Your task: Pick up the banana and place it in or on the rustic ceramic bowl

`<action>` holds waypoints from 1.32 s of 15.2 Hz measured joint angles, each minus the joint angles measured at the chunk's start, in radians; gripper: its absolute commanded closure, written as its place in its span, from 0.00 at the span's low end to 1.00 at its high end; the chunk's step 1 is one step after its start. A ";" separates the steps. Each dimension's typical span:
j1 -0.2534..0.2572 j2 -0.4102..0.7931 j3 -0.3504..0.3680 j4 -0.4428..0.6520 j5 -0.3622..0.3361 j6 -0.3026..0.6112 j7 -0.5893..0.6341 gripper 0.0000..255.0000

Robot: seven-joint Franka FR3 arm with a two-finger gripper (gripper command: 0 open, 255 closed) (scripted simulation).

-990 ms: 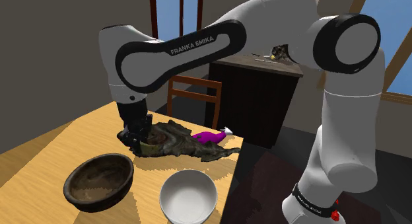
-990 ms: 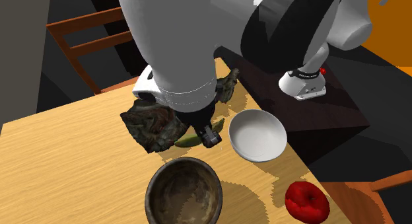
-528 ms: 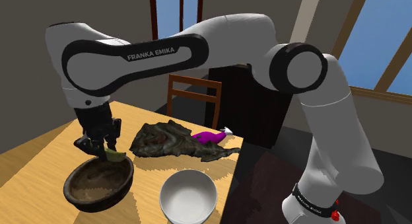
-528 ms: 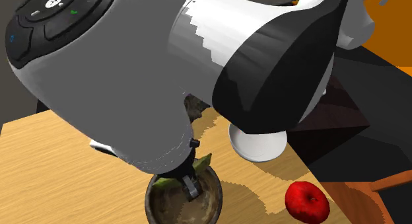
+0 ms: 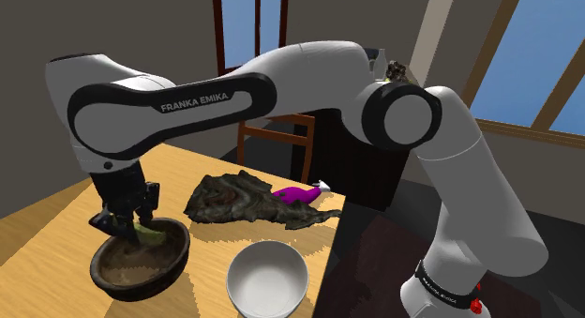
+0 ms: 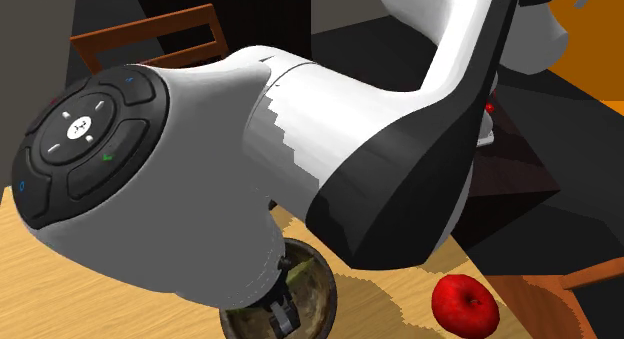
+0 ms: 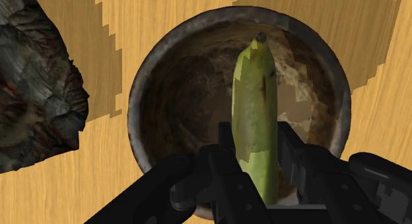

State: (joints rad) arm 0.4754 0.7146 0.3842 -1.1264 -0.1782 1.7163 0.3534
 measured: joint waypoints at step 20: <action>-0.006 0.014 -0.004 -0.053 -0.005 0.067 0.001 0.00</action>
State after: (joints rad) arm 0.4697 0.7288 0.3803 -1.1798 -0.1831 1.7832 0.3546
